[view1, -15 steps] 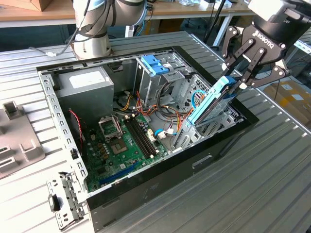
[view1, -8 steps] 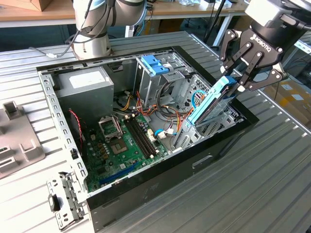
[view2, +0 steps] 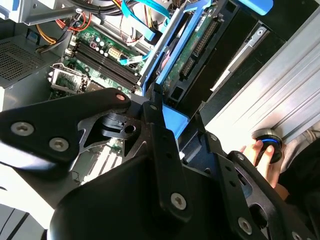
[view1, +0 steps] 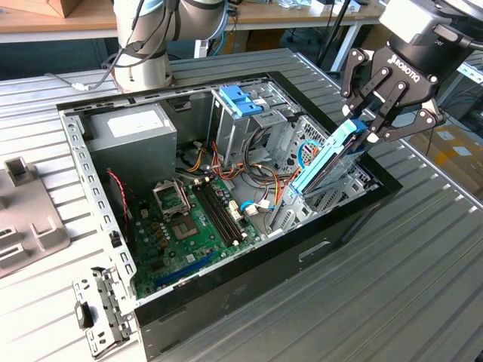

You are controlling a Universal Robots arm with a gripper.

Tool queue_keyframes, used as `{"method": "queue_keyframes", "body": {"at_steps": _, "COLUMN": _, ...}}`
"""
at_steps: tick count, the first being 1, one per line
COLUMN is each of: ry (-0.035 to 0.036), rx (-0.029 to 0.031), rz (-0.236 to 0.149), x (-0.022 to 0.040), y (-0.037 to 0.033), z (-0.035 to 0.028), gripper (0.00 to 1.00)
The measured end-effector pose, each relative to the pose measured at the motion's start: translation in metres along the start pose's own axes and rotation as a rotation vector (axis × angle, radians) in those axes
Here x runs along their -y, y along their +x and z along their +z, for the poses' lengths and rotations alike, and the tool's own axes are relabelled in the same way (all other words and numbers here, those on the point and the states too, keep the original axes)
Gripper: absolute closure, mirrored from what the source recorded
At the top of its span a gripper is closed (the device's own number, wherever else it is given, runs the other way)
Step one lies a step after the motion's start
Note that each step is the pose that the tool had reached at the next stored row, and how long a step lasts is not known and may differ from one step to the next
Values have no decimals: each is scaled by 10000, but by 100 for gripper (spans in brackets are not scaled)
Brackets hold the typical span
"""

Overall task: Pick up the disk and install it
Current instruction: 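Insert the disk into the insertion slot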

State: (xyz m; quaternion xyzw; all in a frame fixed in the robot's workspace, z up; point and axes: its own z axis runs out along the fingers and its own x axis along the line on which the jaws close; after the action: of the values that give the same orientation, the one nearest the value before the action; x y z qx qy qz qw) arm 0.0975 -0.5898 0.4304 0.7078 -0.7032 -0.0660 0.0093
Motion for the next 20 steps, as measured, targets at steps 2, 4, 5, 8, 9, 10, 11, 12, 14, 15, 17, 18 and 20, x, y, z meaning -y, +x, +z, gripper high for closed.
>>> {"method": "queue_keyframes", "body": {"at_steps": 2, "ry": 0, "rx": 0, "rz": 0, "x": 0, "y": 0, "z": 0, "gripper": 64}}
{"method": "queue_keyframes", "body": {"at_steps": 4, "ry": 0, "rx": 1, "rz": 0, "x": 0, "y": 0, "z": 0, "gripper": 64}}
{"method": "queue_keyframes", "body": {"at_steps": 5, "ry": 0, "rx": 1, "rz": 0, "x": 0, "y": 0, "z": 0, "gripper": 64}}
{"method": "queue_keyframes", "body": {"at_steps": 8, "ry": 0, "rx": 1, "rz": 0, "x": 0, "y": 0, "z": 0, "gripper": 64}}
{"method": "queue_keyframes", "body": {"at_steps": 9, "ry": 0, "rx": 2, "rz": 0, "x": 0, "y": 0, "z": 0, "gripper": 64}}
{"method": "queue_keyframes", "body": {"at_steps": 10, "ry": 0, "rx": 2, "rz": 0, "x": 0, "y": 0, "z": 0, "gripper": 64}}
{"method": "queue_keyframes", "body": {"at_steps": 11, "ry": 0, "rx": 3, "rz": 0, "x": 0, "y": 0, "z": 0, "gripper": 64}}
{"method": "queue_keyframes", "body": {"at_steps": 12, "ry": 0, "rx": 3, "rz": -1, "x": 0, "y": 0, "z": 0, "gripper": 64}}
{"method": "queue_keyframes", "body": {"at_steps": 14, "ry": 0, "rx": 3, "rz": 0, "x": 0, "y": 0, "z": -1, "gripper": 64}}
{"method": "queue_keyframes", "body": {"at_steps": 15, "ry": 0, "rx": 5, "rz": 0, "x": -1, "y": 0, "z": -5, "gripper": 64}}
{"method": "queue_keyframes", "body": {"at_steps": 17, "ry": 0, "rx": 6, "rz": -1, "x": -5, "y": -3, "z": -43, "gripper": 64}}
{"method": "queue_keyframes", "body": {"at_steps": 18, "ry": 0, "rx": 11, "rz": -1, "x": -6, "y": -4, "z": -54, "gripper": 64}}
{"method": "queue_keyframes", "body": {"at_steps": 20, "ry": 0, "rx": 33, "rz": -4, "x": -8, "y": -6, "z": -80, "gripper": 64}}
